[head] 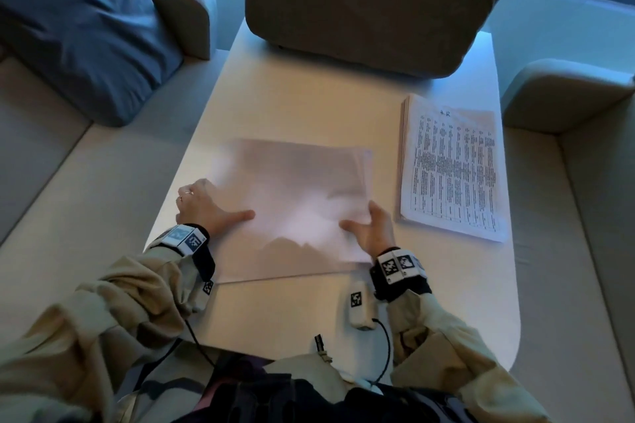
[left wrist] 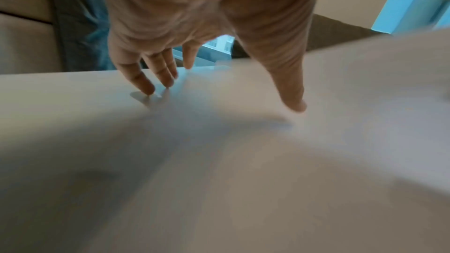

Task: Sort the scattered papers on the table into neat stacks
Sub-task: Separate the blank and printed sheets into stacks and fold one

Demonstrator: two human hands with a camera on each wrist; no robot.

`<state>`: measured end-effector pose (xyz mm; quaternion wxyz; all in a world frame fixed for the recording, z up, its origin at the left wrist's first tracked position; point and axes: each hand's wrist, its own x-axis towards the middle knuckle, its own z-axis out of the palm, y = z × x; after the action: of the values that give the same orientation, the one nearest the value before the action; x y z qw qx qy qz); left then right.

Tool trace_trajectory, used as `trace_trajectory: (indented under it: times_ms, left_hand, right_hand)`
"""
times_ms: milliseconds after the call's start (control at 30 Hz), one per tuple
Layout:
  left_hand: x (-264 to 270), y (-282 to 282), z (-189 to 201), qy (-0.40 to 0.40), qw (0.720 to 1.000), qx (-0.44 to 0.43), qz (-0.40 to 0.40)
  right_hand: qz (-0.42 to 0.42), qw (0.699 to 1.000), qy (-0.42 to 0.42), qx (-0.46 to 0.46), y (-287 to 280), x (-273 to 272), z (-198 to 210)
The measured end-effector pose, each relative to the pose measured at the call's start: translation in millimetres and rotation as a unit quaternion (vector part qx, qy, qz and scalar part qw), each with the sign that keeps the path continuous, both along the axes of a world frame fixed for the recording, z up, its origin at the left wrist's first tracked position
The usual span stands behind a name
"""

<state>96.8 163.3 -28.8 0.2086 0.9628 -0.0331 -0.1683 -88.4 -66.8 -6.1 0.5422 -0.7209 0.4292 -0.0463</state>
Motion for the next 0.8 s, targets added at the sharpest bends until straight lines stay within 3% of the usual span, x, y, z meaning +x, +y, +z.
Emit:
trace_trajectory:
  times_ms: [133, 200, 267, 367, 433, 500, 567, 667, 800]
  left_hand:
    - [18.6, 2.2, 8.8, 0.006, 0.984, -0.169, 0.052]
    - [22.7, -3.9, 20.1, 0.050, 0.946, -0.310, 0.076]
    - [18.1, -8.5, 40.6, 0.078, 0.897, -0.433, 0.046]
    - [4.6, -19.2, 75.6, 0.140, 0.854, -0.501, -0.015]
    - [-0.9, -25.6, 91.7, 0.133, 0.849, -0.509, -0.041]
    - [-3.3, -27.9, 96.8, 0.130, 0.859, -0.492, -0.052]
    - [-2.2, -28.6, 93.0, 0.173, 0.861, -0.475, -0.045]
    - [2.1, -24.1, 85.4, 0.247, 0.849, -0.467, -0.037]
    - [2.4, -14.1, 75.9, 0.161, 0.879, -0.432, -0.118]
  right_hand:
    - [-0.056, 0.992, -0.112, 0.033, -24.4, -18.6, 25.0]
    - [-0.050, 0.975, -0.197, 0.092, -33.7, -26.5, 47.0]
    - [-0.023, 0.963, -0.235, 0.130, -39.3, -32.7, 65.7]
    - [0.008, 0.968, -0.234, 0.091, -46.7, -44.1, 91.9]
    - [0.036, 0.970, -0.226, 0.088, -52.4, -46.5, 103.8]
    - [0.004, 0.978, -0.193, 0.076, -57.9, -43.1, 100.1]
    - [-0.058, 0.984, -0.162, 0.054, -56.1, -39.4, 95.0]
    - [-0.111, 0.975, -0.163, 0.099, -53.3, -38.3, 87.4]
    - [-0.136, 0.978, -0.156, 0.019, -43.5, -43.7, 78.1]
